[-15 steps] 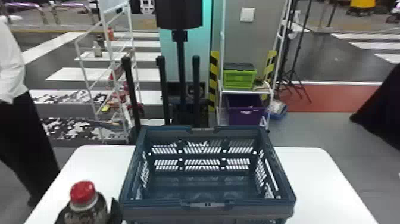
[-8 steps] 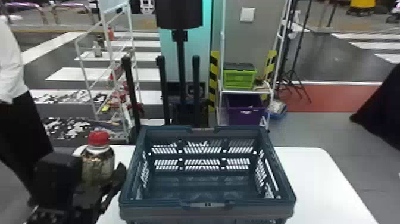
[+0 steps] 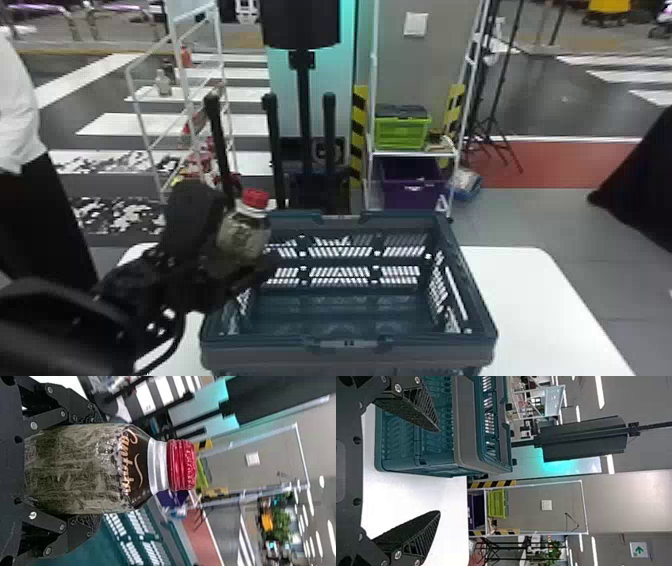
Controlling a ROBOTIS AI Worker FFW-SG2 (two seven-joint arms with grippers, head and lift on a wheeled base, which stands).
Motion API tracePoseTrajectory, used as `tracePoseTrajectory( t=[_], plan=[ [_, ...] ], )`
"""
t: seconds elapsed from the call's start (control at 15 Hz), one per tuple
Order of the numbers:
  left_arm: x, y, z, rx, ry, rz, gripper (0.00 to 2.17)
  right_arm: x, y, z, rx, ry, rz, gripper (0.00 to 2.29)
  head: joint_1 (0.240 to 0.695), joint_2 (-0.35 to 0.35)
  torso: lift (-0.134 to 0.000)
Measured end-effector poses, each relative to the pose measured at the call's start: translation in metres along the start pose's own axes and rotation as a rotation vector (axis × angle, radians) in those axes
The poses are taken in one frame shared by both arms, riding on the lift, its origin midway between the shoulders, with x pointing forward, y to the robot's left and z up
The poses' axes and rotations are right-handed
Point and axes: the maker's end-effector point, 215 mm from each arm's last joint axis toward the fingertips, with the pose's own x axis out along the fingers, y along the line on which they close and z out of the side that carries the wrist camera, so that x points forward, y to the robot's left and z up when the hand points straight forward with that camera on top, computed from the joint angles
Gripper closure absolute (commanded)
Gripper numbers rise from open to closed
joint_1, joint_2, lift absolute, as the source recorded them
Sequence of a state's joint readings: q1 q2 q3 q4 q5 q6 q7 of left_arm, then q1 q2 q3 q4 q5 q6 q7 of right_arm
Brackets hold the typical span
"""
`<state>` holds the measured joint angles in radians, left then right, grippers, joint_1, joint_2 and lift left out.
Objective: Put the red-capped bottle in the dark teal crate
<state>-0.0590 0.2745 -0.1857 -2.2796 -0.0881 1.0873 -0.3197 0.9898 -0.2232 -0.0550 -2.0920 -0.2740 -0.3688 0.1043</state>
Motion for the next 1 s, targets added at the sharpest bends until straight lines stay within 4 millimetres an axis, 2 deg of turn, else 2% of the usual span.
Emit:
tracePoseTrajectory(
  t=[0.2,0.47,0.73,1.0],
  plan=[
    [0.042,-0.04,0.007,0.049,0.048,-0.18,1.97,-0.001,-0.001,-0.001,0.0,0.002,-0.003,0.15,0.499,0.0,0.0],
    [0.089,-0.088,-0.02,0.113,0.195,-0.387,1.97,-0.002,-0.003,-0.002,-0.002,0.005,-0.007,0.15,0.499,0.0,0.0],
    [0.126,-0.118,-0.06,0.089,0.354,-0.521,1.97,-0.003,-0.004,-0.003,-0.001,0.005,-0.011,0.15,0.499,0.0,0.0],
    [0.163,-0.131,-0.08,0.196,0.43,-0.561,1.97,-0.005,-0.004,0.002,0.0,-0.015,-0.016,0.15,0.499,0.0,0.0]
  ],
)
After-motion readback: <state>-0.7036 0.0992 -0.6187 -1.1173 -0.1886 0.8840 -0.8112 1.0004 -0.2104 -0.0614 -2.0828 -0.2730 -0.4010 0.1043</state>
